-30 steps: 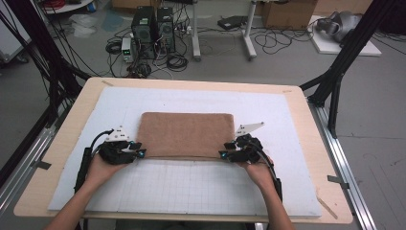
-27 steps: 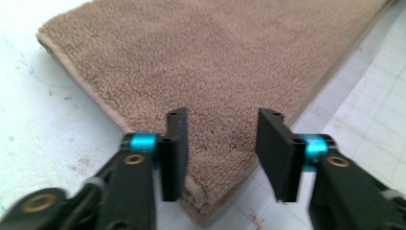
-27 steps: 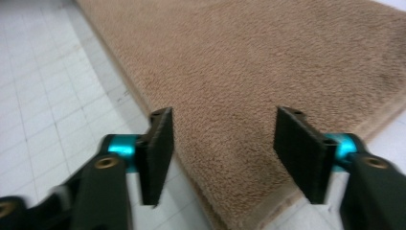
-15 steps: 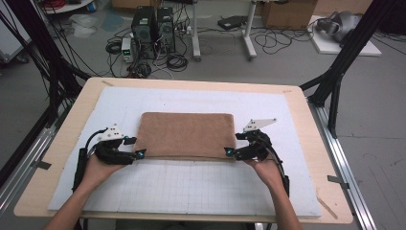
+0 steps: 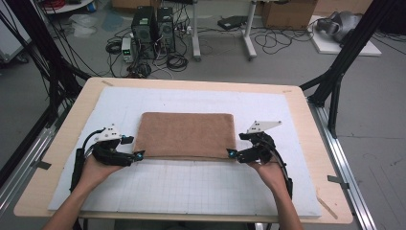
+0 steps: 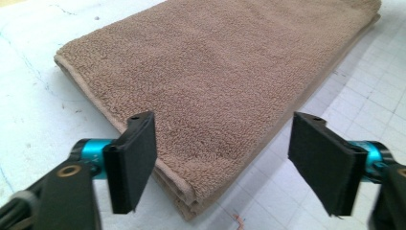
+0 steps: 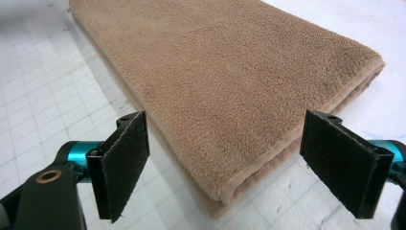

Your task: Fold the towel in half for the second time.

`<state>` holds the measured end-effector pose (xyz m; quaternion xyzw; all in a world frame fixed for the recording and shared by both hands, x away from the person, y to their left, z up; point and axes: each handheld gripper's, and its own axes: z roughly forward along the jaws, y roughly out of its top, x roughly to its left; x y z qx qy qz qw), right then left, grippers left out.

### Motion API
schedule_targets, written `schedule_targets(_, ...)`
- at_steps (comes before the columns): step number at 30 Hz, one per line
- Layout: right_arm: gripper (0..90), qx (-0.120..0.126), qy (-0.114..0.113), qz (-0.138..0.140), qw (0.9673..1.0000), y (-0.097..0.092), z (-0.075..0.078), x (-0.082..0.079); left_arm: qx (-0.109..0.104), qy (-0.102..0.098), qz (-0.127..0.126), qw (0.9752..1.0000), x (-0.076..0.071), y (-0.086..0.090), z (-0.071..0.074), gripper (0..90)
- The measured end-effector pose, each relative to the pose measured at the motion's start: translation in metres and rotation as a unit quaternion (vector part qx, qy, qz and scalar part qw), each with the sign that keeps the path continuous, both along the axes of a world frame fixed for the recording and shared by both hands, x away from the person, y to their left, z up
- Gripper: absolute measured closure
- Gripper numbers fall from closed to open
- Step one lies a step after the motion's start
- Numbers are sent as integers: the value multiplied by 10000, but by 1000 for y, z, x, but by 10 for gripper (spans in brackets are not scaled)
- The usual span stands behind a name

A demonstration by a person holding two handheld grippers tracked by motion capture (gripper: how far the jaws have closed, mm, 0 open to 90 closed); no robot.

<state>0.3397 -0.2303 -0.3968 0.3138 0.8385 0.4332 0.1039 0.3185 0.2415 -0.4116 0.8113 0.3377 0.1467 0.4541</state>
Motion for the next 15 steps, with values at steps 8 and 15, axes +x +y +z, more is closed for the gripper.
schedule_targets(8,126,83,-44,-117,9999,-9,0,-12,-39,-5,-33,10000,-7,4,4,160)
schedule_targets(15,124,96,-97,-152,9998,-15,-1,-27,20,-1,-21,10000,-18,5,5,126)
